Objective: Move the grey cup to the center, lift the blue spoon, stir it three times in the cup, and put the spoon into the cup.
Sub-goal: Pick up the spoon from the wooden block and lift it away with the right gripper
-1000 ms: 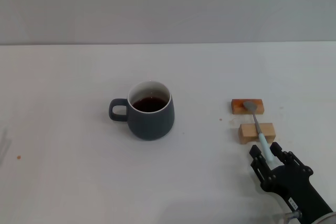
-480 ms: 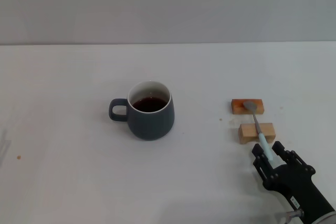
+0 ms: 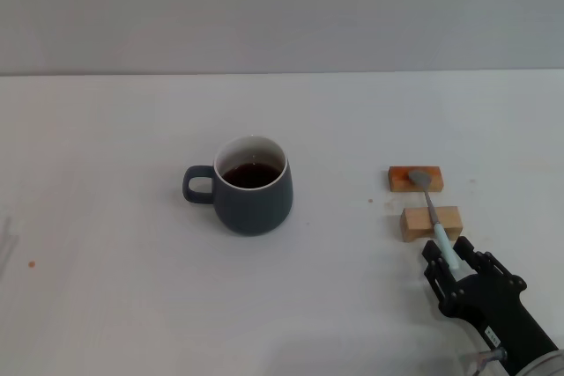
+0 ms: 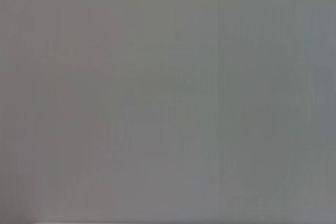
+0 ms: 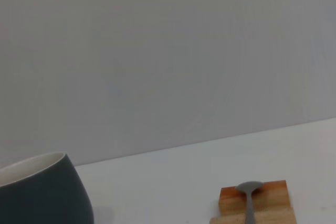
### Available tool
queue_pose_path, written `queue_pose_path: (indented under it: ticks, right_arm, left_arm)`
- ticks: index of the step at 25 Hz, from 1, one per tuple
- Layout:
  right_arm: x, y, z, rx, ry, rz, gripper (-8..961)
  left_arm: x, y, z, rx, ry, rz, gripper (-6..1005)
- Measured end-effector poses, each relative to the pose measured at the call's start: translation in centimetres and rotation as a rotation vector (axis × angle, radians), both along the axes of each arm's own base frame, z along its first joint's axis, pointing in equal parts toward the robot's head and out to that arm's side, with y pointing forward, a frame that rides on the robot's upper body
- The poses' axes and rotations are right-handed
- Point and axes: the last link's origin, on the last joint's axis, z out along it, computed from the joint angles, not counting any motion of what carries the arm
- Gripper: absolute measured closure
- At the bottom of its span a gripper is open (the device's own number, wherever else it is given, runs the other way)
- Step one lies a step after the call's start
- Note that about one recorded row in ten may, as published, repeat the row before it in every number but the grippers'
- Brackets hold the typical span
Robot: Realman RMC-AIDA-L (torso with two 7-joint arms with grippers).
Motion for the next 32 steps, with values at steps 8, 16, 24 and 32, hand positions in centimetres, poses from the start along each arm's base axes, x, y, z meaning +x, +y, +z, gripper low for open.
queue_pose_path:
  ticks: [8, 16, 24, 32]
  right_arm:
    - [-0.13, 0.01, -0.04, -0.002, 0.002, 0.005, 513]
    - [-0.16, 0.09, 0.04, 0.002, 0.004, 0.007, 536]
    - [-0.22, 0.21, 0.01, 0.001, 0.004, 0.007, 554]
    - [-0.21, 0.27, 0.00, 0.000, 0.005, 0.006, 573]
  left_arm:
    - [0.03, 0.00, 0.02, 0.001, -0.001, -0.002, 144]
    - [0.07, 0.03, 0.03, 0.002, -0.001, -0.005, 144]
    - [0.07, 0.08, 0.04, 0.003, -0.001, -0.004, 144]
    - [0.06, 0.13, 0.02, 0.002, -0.001, -0.003, 144]
